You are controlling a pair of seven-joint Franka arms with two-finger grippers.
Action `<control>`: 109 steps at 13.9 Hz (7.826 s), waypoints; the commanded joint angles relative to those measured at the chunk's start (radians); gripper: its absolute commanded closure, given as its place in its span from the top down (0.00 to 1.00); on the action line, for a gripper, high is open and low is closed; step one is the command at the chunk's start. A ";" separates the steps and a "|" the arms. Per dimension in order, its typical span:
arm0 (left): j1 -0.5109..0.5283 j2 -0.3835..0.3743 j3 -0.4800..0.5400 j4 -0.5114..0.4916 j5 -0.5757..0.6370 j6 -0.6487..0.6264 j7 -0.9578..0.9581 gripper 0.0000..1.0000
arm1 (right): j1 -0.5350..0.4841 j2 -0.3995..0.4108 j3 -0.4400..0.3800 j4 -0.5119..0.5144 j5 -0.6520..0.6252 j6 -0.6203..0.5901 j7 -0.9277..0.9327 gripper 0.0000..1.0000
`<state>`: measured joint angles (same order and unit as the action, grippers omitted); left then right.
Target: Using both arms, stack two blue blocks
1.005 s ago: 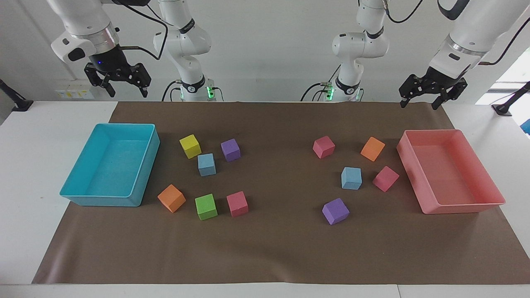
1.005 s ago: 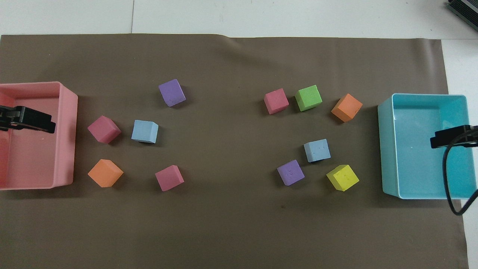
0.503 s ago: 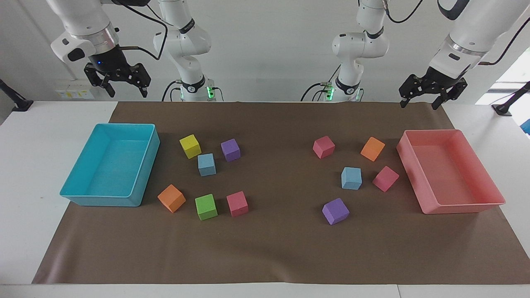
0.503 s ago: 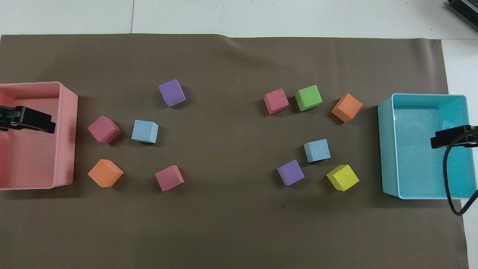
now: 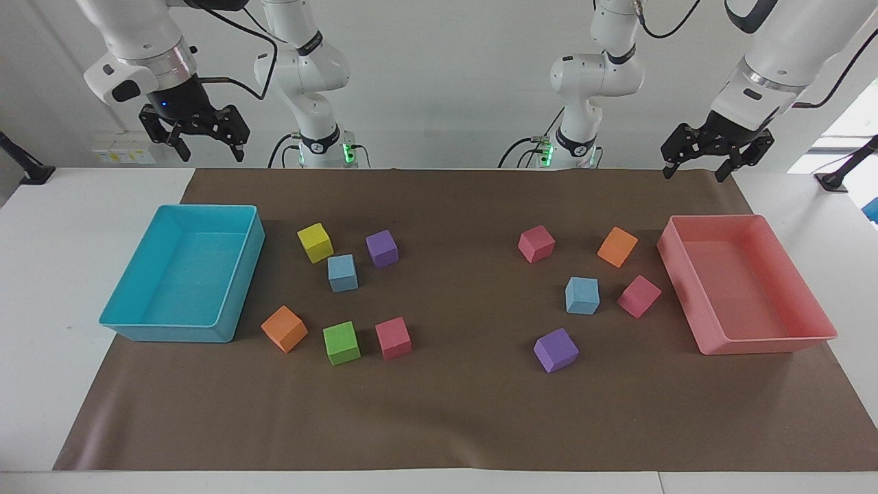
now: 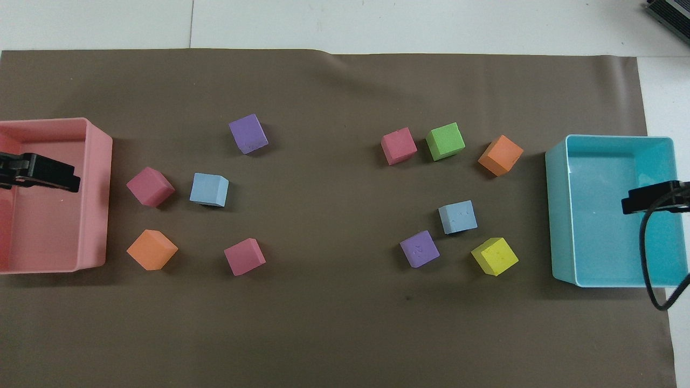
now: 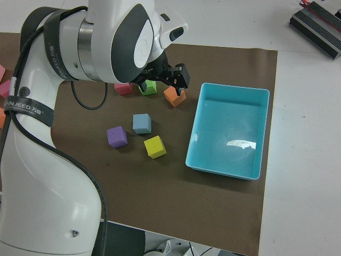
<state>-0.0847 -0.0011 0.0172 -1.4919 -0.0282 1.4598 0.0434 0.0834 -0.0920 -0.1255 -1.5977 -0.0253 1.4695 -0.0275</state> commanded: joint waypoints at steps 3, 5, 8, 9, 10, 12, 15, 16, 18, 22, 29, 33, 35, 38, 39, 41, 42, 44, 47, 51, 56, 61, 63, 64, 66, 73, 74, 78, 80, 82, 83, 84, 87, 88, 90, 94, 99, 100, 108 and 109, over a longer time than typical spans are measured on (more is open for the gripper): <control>0.014 -0.016 -0.006 -0.008 -0.006 -0.010 0.006 1.00 | -0.010 -0.028 0.006 -0.037 -0.012 0.014 -0.012 1.00; 0.014 -0.016 -0.006 -0.008 -0.006 -0.010 0.004 1.00 | -0.010 -0.029 0.007 -0.070 -0.008 0.028 -0.012 1.00; 0.014 -0.016 -0.006 -0.008 -0.006 -0.010 0.004 1.00 | 0.006 -0.018 0.017 -0.145 -0.004 0.158 -0.023 1.00; 0.014 -0.016 -0.006 -0.008 -0.006 -0.010 0.004 1.00 | 0.030 -0.009 0.017 -0.165 -0.002 0.198 -0.020 1.00; 0.014 -0.016 -0.006 -0.008 -0.006 -0.010 0.004 1.00 | 0.057 0.004 0.017 -0.182 -0.002 0.231 -0.012 1.00; 0.014 -0.016 -0.006 -0.008 -0.006 -0.010 0.004 1.00 | 0.085 0.055 0.017 -0.185 -0.002 0.279 -0.005 1.00; 0.014 -0.016 -0.006 -0.008 -0.006 -0.010 0.004 1.00 | 0.146 0.145 0.017 -0.186 -0.002 0.350 0.014 1.00; 0.014 -0.016 -0.006 -0.008 -0.006 -0.010 0.006 1.00 | 0.168 0.170 0.017 -0.192 -0.002 0.374 0.041 1.00; 0.014 -0.016 -0.006 -0.008 -0.006 -0.010 0.004 1.00 | 0.205 0.201 0.017 -0.232 0.002 0.472 0.092 1.00; 0.014 -0.016 -0.006 -0.008 -0.006 -0.010 0.004 1.00 | 0.225 0.232 0.017 -0.373 0.093 0.615 0.147 1.00; 0.014 -0.016 -0.006 -0.008 -0.006 -0.010 0.006 1.00 | 0.249 0.317 0.017 -0.493 0.093 0.840 0.146 1.00; 0.014 -0.016 -0.006 -0.008 -0.006 -0.010 0.004 1.00 | 0.248 0.344 0.017 -0.493 0.093 0.856 0.140 1.00; 0.014 -0.016 -0.006 -0.008 -0.006 -0.010 0.004 1.00 | 0.251 0.345 0.017 -0.511 0.093 0.861 0.133 1.00; 0.014 -0.016 -0.006 -0.008 -0.006 -0.010 0.004 1.00 | 0.253 0.347 0.017 -0.512 0.093 0.874 0.133 1.00; 0.014 -0.016 -0.006 -0.008 -0.006 -0.010 0.006 1.00 | 0.253 0.351 0.017 -0.512 0.093 0.880 0.136 0.68; 0.014 -0.016 -0.006 -0.008 -0.006 -0.010 0.004 1.00 | 0.254 0.354 0.017 -0.502 0.091 0.879 0.146 0.00; 0.014 -0.016 -0.006 -0.008 -0.006 -0.010 0.004 1.00 | 0.253 0.360 0.017 -0.498 0.091 0.879 0.143 0.00; 0.014 -0.016 -0.006 -0.008 -0.006 -0.010 0.004 1.00 | 0.248 0.368 0.015 -0.476 0.091 0.864 0.144 0.00; 0.014 -0.016 -0.006 -0.008 -0.006 -0.010 0.006 1.00 | 0.249 0.357 0.015 -0.472 0.085 0.859 0.146 0.00; 0.014 -0.016 -0.006 -0.008 -0.006 -0.010 0.004 1.00 | 0.242 0.293 0.012 -0.430 0.079 0.761 0.146 0.00; 0.014 -0.016 -0.006 -0.008 -0.006 -0.010 0.004 1.00 | 0.230 0.192 0.004 -0.387 0.074 0.586 0.138 0.00; 0.014 -0.016 -0.006 -0.008 -0.006 -0.010 0.004 1.00 | 0.245 0.233 0.014 -0.272 0.048 0.517 0.149 0.00; 0.014 -0.016 -0.006 -0.008 -0.006 -0.010 0.006 1.00 | 0.281 0.279 0.018 -0.197 0.048 0.506 0.199 0.00; 0.014 -0.016 -0.006 -0.008 -0.006 -0.010 0.006 1.00 | 0.309 0.302 0.018 -0.173 0.048 0.512 0.242 0.00; 0.014 -0.016 -0.006 -0.008 -0.006 -0.010 0.004 1.00 | 0.354 0.354 0.018 -0.127 0.050 0.512 0.293 0.00; 0.014 -0.016 -0.006 -0.008 -0.006 -0.010 0.006 1.00 | 0.504 0.606 0.018 0.106 0.056 0.558 0.595 0.00; 0.014 -0.016 -0.006 -0.008 -0.006 -0.010 0.006 1.00 | 0.524 0.626 0.018 0.111 0.058 0.592 0.618 0.00; 0.014 -0.016 -0.006 -0.008 -0.006 -0.010 0.004 1.00 | 0.588 0.684 0.018 0.111 0.061 0.676 0.739 0.00; 0.014 -0.016 -0.006 -0.008 -0.006 -0.010 0.004 1.00 | 0.595 0.704 0.018 0.111 0.062 0.709 0.759 0.00; 0.014 -0.016 -0.006 -0.008 -0.006 -0.010 0.006 1.00 | 0.595 0.707 0.018 0.108 0.091 0.730 0.775 0.00; 0.014 -0.016 -0.006 -0.008 -0.006 -0.010 0.006 1.00 | 0.595 0.707 0.020 0.107 0.094 0.730 0.775 0.00; 0.014 -0.016 -0.006 -0.008 -0.006 -0.010 0.004 1.00 | 0.596 0.709 0.020 0.102 0.090 0.738 0.776 0.00; 0.014 -0.016 -0.006 -0.008 -0.006 -0.010 0.006 1.00 | 0.622 0.709 0.020 0.082 0.085 0.775 0.727 0.00; 0.014 -0.016 -0.006 -0.008 -0.006 -0.010 0.006 1.00 | 0.627 0.709 0.020 0.082 0.088 0.776 0.686 0.00; 0.014 -0.016 -0.006 -0.008 -0.006 -0.010 0.004 1.00 | 0.630 0.707 0.020 0.064 0.088 0.775 0.599 0.00; 0.014 -0.016 -0.006 -0.008 -0.006 -0.010 0.004 1.00 | 0.634 0.704 0.021 0.055 0.093 0.775 0.561 0.00; 0.014 -0.016 -0.006 -0.008 -0.006 -0.010 0.006 1.00 | 0.634 0.707 0.024 0.044 0.134 0.778 0.596 0.00; 0.014 -0.016 -0.006 -0.008 -0.006 -0.010 0.006 1.00 | 0.633 0.707 0.023 0.042 0.143 0.778 0.601 0.00; 0.013 -0.016 -0.006 -0.008 -0.006 -0.009 0.004 1.00 | 0.628 0.706 0.023 0.030 0.143 0.770 0.603 0.60; 0.013 -0.016 -0.006 -0.008 -0.006 -0.009 0.004 1.00 | 0.630 0.703 0.023 0.030 0.142 0.763 0.606 1.00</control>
<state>-0.0847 -0.0012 0.0172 -1.4919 -0.0282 1.4598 0.0434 0.7155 0.6167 -0.1049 -1.5397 0.0990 2.2214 0.5668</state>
